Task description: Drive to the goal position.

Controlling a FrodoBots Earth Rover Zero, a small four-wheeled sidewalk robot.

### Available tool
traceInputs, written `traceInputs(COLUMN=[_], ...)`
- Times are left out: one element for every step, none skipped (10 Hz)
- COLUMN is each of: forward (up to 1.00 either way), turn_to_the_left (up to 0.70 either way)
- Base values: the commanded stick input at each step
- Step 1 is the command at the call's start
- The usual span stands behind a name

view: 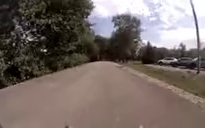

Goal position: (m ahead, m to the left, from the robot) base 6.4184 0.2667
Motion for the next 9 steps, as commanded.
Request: traceInputs(forward=[0.7,0.7,0.7,0.7,0.7,0.7,0.7,0.7,0.7], turn_to_the_left=[-0.18,0.0,0.0,0.0,0.0,0.0,0.0,0.0,0.0])
